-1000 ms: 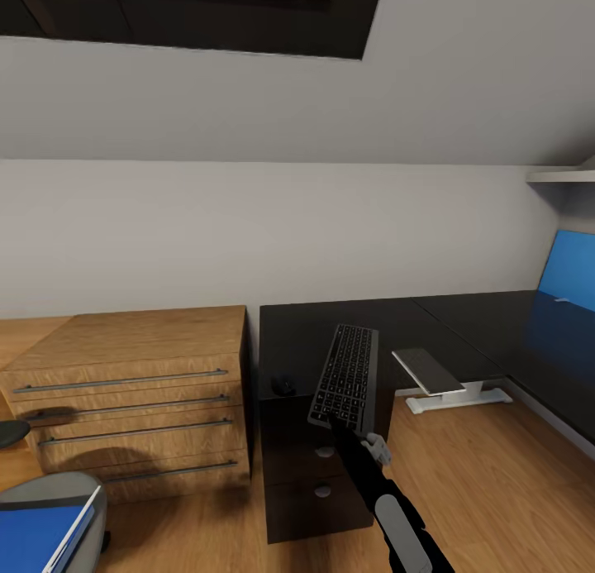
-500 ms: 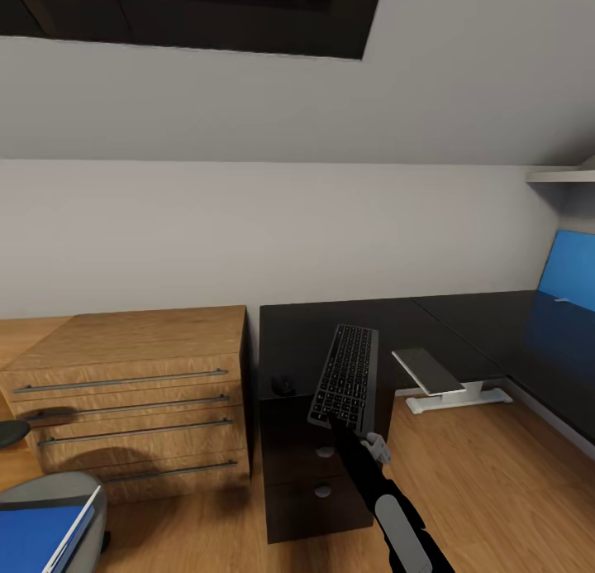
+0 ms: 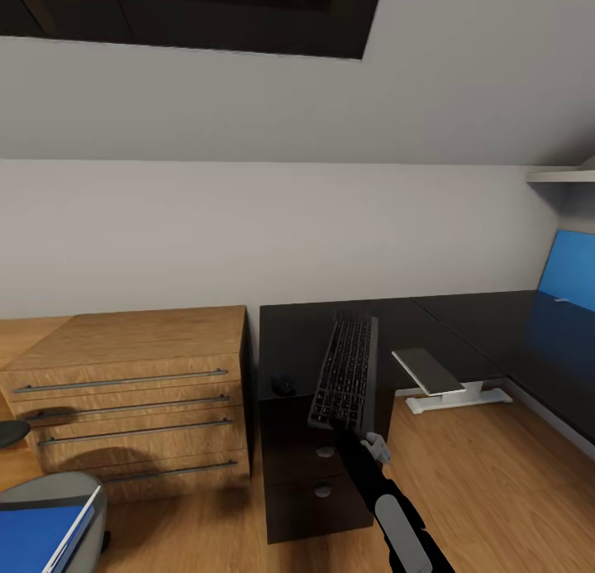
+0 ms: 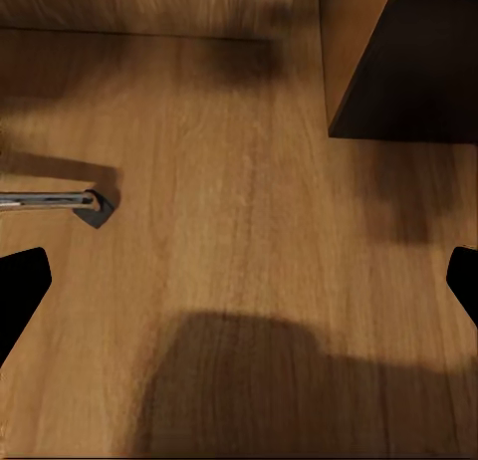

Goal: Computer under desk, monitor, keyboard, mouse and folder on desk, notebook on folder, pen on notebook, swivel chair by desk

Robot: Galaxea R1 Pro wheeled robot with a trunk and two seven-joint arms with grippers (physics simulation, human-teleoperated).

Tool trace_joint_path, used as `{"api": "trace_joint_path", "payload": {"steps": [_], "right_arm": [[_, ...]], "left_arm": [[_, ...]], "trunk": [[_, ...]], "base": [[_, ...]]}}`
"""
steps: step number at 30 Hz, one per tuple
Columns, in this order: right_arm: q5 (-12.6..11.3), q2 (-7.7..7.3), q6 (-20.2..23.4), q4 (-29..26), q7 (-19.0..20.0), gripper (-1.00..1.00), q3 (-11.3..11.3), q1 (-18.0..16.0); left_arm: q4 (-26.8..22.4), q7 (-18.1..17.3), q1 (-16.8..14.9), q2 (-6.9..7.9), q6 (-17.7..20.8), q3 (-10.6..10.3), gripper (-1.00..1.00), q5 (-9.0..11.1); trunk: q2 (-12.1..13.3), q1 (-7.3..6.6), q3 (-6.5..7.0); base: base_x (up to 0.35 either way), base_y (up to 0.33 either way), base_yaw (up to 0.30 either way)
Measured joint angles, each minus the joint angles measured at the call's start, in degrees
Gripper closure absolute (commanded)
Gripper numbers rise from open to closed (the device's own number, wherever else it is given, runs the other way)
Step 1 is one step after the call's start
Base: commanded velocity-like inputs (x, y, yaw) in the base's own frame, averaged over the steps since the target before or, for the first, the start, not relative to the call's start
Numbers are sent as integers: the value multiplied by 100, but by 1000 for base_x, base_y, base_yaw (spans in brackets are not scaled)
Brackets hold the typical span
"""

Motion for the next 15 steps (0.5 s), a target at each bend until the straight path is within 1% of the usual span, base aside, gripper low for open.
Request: {"api": "trace_joint_path", "payload": {"steps": [10,15], "right_arm": [[6,0,-1,-4,-3,100,-2,0],[15,-1,0,-3,-6,100,1,1]], "left_arm": [[62,5,0,0,0,0,-100,-1],[62,12,1,0,-4,0,-100,-7]], "trunk": [[0,0,0],[199,-109,89]], "base": [[0,0,0],[0,0,0]]}}
